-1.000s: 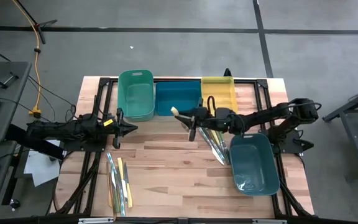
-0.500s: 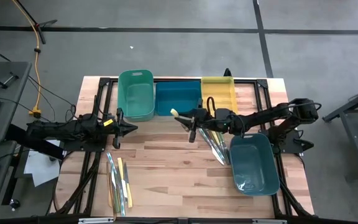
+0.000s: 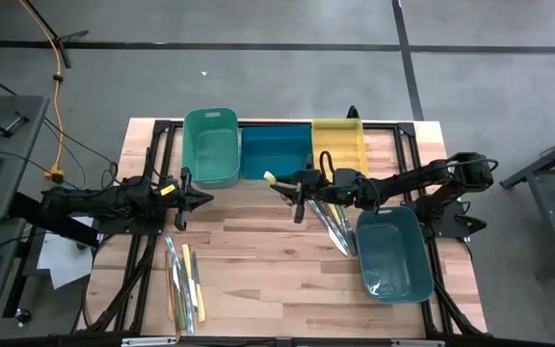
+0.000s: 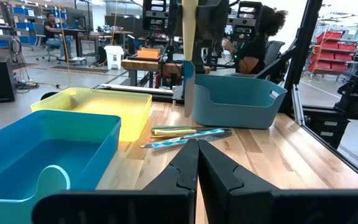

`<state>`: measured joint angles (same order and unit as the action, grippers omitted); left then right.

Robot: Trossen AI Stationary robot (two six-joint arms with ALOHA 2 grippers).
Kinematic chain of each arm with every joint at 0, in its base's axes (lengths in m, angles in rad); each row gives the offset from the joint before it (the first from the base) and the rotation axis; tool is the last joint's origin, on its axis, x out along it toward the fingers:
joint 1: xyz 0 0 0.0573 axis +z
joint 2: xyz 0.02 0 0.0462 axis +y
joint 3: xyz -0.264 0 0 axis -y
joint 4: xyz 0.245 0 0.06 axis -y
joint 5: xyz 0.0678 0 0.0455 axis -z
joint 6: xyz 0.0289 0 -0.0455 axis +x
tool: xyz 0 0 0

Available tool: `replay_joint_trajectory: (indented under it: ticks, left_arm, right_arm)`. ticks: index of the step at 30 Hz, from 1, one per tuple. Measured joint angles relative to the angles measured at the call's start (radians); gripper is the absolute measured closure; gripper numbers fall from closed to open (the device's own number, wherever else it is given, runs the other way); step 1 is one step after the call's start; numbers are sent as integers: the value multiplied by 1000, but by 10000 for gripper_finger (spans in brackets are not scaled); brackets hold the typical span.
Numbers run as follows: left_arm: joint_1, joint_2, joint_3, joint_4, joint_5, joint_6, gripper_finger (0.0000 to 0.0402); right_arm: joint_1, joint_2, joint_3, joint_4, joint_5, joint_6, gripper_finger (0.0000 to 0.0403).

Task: Sort silverware by color (type)
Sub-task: Put the yellow knife into the blue bin

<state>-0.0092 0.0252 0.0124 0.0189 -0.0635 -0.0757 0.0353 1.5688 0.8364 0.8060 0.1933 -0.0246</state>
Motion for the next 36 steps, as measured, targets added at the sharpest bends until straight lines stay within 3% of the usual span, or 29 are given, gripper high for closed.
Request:
replay_joint_trajectory:
  ticks: [7, 14, 20, 24, 29, 36]
  left_arm:
    - [0, 0, 0, 0, 0, 0, 401]
    - [0, 0, 0, 0, 0, 0, 401]
    - [0, 0, 0, 0, 0, 0, 401]
    - [0, 0, 0, 0, 0, 0, 401]
    - [0, 0, 0, 0, 0, 0, 401]
    - [0, 0, 0, 0, 0, 0, 401]
  right_arm:
    - [-35, 1, 75, -73, 127, -38, 336]
    - [-152, 39, 419, -567, 147, -120, 336]
    - [-260, 193, 750, -999, 109, -141, 336]
    - [-313, 335, 898, -1213, 82, -133, 336]
    - [-357, 493, 981, -1302, 78, -120, 336]
    - [-396, 633, 989, -1265, 40, -107, 336]
